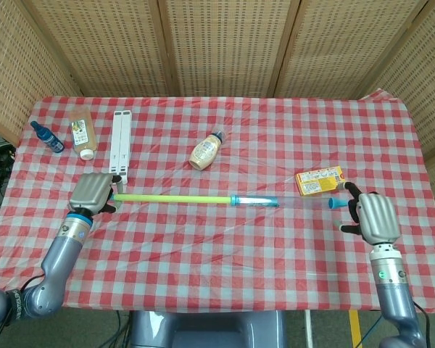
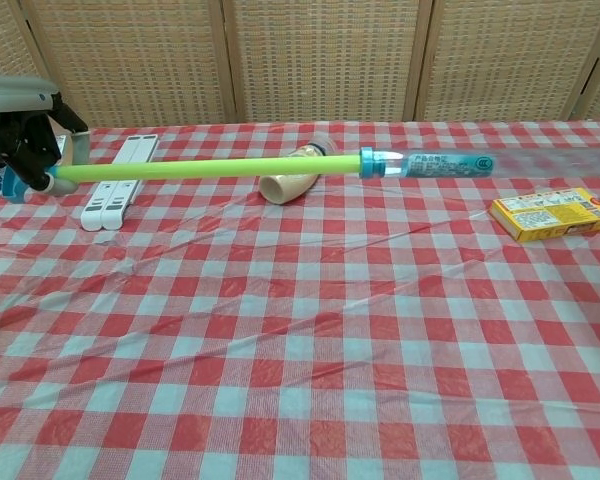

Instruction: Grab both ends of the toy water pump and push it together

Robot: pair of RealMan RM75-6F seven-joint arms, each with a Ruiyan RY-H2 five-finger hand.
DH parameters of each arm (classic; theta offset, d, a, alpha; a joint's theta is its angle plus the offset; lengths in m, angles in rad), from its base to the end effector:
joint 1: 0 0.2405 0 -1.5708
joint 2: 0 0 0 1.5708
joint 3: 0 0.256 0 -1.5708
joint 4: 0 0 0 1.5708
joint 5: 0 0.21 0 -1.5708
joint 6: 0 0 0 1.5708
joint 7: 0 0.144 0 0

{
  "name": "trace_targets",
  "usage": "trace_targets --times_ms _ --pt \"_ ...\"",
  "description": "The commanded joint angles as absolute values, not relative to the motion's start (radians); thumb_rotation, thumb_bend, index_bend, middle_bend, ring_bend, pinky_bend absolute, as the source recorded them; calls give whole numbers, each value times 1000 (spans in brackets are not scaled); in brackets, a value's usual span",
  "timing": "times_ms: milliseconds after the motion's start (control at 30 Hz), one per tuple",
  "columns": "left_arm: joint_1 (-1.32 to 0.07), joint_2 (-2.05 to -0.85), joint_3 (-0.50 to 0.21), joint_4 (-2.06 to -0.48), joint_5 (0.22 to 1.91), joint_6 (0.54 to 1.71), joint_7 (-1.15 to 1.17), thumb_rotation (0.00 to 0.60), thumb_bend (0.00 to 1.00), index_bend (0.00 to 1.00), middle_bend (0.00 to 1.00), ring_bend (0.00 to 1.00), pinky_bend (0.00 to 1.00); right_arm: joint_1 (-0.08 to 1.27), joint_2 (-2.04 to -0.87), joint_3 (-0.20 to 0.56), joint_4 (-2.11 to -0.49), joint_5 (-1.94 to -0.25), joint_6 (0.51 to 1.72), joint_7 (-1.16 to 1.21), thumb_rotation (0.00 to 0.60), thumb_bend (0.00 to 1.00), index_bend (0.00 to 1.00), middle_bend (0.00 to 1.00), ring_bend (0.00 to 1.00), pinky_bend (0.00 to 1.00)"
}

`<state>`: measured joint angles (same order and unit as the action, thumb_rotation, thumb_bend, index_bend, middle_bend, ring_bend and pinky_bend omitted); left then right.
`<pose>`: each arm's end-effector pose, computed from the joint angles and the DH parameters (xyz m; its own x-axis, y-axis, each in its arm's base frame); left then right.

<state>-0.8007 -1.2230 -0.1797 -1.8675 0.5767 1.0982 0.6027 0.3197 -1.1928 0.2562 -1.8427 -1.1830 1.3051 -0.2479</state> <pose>-0.1608 0.3403 0.0743 0.4388 0.3284 0.8364 0.8945 -0.0713 -0.4413 -0.2268 -0.2737 0.1321 0.2613 0.0018 0.9652 -0.9652 -0.0120 0.2613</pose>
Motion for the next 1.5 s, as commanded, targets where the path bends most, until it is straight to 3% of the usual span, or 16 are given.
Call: trace_targets --times_ms 33,567,1500 --pt "-809 -1222 -177 -1868 555 1096 610 600 520 812 904 824 721 329 -1204 249 -1861 -1168 1301 -277 600 212 381 973 948 562" --pt "-819 -1217 -161 -1870 548 1088 597 600 521 813 904 824 721 371 -1268 257 -1815 -1099 1294 -323 600 259 467 999 971 583" --pt "-829 -1197 -147 -1898 542 1098 591 600 522 813 904 824 721 395 -1287 255 -1767 -1058 1277 -313 600 312 514 1000 984 583"
